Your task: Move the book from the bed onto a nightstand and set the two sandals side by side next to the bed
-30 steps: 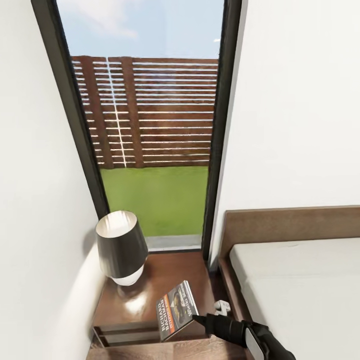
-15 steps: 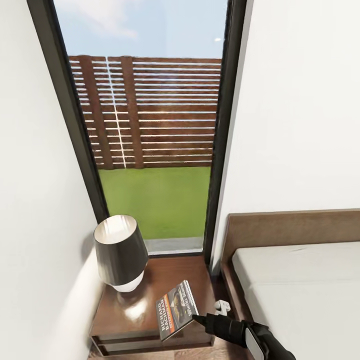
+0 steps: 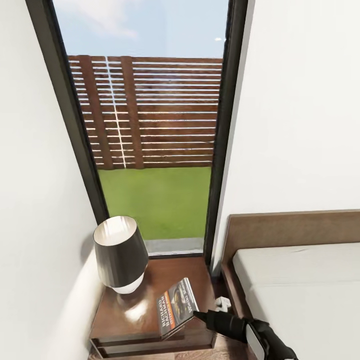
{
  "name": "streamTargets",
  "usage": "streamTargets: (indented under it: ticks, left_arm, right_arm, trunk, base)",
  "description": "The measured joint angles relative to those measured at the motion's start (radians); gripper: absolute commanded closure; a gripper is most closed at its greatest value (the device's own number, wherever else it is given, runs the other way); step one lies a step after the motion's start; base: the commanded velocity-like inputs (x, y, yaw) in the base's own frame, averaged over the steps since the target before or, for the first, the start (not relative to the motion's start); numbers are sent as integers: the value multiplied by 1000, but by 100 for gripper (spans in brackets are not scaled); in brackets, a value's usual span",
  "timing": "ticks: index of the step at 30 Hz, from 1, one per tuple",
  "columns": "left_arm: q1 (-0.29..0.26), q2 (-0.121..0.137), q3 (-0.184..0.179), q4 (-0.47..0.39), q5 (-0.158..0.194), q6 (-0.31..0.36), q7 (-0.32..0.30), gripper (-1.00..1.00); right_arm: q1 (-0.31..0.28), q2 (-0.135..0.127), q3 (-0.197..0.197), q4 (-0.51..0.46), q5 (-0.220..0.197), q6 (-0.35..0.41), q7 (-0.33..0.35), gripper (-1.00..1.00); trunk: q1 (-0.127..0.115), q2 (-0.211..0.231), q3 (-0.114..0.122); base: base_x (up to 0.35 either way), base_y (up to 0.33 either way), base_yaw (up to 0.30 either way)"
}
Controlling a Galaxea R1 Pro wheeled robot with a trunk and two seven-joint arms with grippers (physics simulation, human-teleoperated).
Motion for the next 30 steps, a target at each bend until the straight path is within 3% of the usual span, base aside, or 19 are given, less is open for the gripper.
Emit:
streamTargets:
  ticks: [30]
  left_arm:
    - [0, 0, -1, 0, 0, 0, 0, -100]
  right_arm:
    - [-13, 0, 0, -2, 1, -1, 5, 100]
  trunk:
    - [0, 0, 0]
  base:
    - [0, 0, 0]
